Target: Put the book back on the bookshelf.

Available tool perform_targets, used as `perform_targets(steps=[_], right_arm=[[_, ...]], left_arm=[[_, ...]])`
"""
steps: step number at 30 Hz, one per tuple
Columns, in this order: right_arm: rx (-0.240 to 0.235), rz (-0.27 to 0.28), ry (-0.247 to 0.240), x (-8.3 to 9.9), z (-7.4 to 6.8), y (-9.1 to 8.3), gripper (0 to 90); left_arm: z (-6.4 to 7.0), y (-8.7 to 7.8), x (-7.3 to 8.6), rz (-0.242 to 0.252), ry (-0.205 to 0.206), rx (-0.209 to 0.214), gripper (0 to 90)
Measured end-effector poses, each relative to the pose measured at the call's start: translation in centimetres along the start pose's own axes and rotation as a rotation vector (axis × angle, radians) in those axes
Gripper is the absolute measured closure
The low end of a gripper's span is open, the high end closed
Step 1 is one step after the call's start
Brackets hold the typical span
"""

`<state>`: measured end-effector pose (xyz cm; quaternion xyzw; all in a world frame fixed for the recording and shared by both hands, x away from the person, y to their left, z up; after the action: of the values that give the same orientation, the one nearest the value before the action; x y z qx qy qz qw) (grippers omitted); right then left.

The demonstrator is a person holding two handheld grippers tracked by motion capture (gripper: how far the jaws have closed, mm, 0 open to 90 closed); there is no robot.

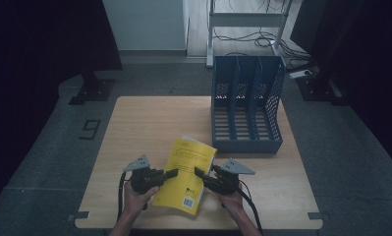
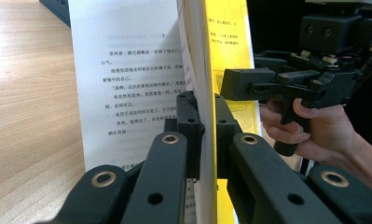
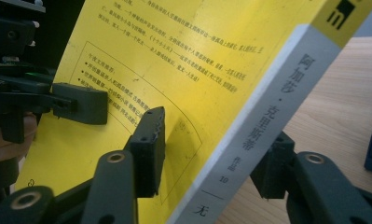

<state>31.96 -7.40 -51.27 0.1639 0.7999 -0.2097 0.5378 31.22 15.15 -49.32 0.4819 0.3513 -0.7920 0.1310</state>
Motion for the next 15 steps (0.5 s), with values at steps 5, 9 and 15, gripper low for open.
perform_targets(steps=[5,9,15], right_arm=[[-0.001,0.0,-0.005,-0.1,0.0,-0.1,57.6],[0.0,0.001,-0.02,-0.4,-0.1,-0.3,61.3],[-0.002,0.009,-0.053,-1.0,-0.6,-0.8,65.1]], left_arm=[[-0.1,0.2,0.2,-0.008,-0.004,-0.01,86.4],[-0.1,0.4,0.2,-0.009,-0.003,-0.014,85.9],[0.0,0.6,0.3,-0.006,-0.003,-0.011,84.6]])
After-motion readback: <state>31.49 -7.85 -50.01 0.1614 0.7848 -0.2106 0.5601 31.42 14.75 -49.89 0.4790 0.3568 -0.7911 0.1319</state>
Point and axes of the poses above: each handheld gripper's, and its own axes: y roughly forward along the jaws, x roughly out of its underside, z roughly to its right, the point moved 4 cm from there along y, roughly forward along the jaws, and after that the axes turned 11 degrees about -x, right-handed, at the moved point
